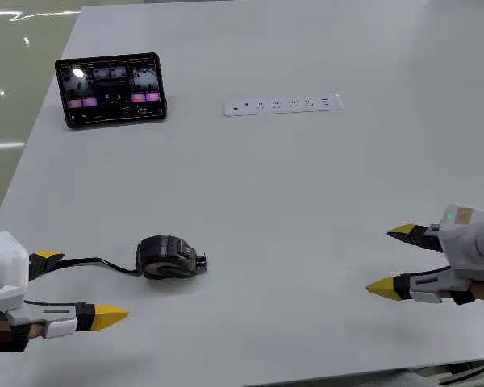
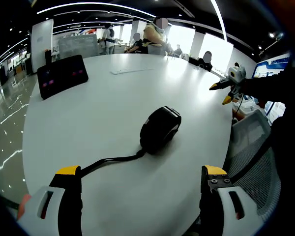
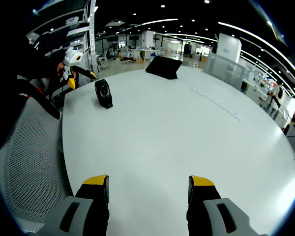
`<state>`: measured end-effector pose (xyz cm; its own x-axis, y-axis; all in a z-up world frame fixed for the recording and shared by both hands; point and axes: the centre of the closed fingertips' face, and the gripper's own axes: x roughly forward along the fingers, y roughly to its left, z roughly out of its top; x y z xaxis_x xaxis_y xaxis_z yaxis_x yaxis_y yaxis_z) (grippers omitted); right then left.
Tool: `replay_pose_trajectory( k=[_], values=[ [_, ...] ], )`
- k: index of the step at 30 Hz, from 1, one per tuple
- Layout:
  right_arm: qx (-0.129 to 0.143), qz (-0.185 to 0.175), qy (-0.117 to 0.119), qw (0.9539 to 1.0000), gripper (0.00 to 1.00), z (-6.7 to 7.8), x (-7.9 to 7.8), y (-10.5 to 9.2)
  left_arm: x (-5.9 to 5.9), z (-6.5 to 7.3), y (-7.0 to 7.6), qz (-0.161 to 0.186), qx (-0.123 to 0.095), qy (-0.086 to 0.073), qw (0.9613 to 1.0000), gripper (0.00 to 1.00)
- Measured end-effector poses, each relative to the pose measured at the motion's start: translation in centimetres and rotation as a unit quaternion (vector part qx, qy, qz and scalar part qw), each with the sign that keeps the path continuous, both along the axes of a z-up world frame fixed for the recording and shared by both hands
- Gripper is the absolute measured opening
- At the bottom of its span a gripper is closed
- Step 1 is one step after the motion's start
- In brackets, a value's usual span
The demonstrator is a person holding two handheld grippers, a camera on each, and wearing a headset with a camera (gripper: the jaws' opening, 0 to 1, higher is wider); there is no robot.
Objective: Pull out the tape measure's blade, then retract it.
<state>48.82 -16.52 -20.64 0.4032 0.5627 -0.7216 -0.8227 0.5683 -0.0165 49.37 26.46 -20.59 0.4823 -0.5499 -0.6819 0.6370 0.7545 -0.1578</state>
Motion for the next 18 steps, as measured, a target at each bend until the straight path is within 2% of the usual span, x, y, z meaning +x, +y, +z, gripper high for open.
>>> replay_pose_trajectory(
  k=[7,13,18],
  values=[
    [-0.002,-0.027,0.013,0.9996,0.69,-0.1,-1.2,-2.7,0.0,0.4,1.1,0.011,0.005,-0.006,0.9999,0.99],
    [-0.002,-0.024,0.009,0.9997,0.75,0.7,-1.6,-3.5,-0.4,0.5,1.5,0.011,0.003,0.005,0.9999,0.99],
    [0.015,-0.021,0.009,0.9996,0.84,1.4,-1.9,-3.3,-0.4,0.9,1.7,0.011,0.002,0.005,0.9999,0.99]
  ],
)
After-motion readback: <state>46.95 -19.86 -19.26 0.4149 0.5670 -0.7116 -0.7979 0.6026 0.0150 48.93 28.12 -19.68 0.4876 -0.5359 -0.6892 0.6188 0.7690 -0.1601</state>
